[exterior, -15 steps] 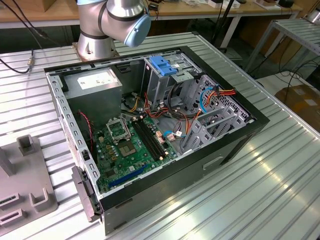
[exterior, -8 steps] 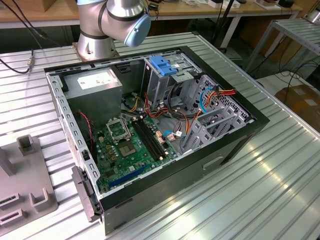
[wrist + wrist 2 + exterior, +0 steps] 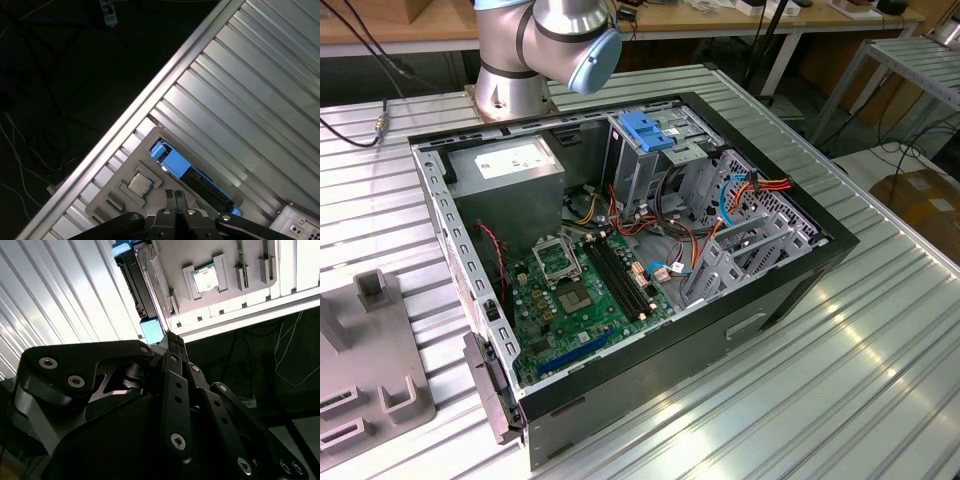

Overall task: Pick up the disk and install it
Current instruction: 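Pick up the disk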

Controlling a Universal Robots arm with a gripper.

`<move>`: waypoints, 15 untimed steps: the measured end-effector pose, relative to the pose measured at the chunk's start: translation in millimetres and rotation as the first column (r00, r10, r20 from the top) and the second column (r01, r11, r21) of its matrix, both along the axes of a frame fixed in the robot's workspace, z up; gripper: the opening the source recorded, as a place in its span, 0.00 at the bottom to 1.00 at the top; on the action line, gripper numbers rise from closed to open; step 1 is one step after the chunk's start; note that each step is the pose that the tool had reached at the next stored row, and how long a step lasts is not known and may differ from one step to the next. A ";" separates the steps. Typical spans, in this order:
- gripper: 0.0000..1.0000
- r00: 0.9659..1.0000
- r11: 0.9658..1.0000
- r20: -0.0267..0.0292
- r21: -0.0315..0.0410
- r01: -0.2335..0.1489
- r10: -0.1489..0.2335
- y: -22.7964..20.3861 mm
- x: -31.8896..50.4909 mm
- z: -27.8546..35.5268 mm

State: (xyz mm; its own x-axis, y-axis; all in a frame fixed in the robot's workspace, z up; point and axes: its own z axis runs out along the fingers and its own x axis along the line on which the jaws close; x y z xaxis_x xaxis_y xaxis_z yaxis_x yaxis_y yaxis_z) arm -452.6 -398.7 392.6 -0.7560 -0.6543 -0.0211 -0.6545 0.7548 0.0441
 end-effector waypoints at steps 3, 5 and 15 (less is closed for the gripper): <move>0.10 0.998 0.998 0.000 0.000 -0.066 0.066 0.0 0.2 0.0; 0.10 0.995 0.995 0.000 0.000 -0.100 0.100 0.0 0.5 0.0; 0.10 0.979 0.979 0.000 0.000 -0.204 0.204 0.0 3.2 -0.4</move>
State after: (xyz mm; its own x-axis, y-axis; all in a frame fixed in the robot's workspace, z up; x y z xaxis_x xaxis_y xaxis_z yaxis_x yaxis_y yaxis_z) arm -449.4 -398.7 392.2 -0.6067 -0.7946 -0.0211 -0.7946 0.6056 0.0441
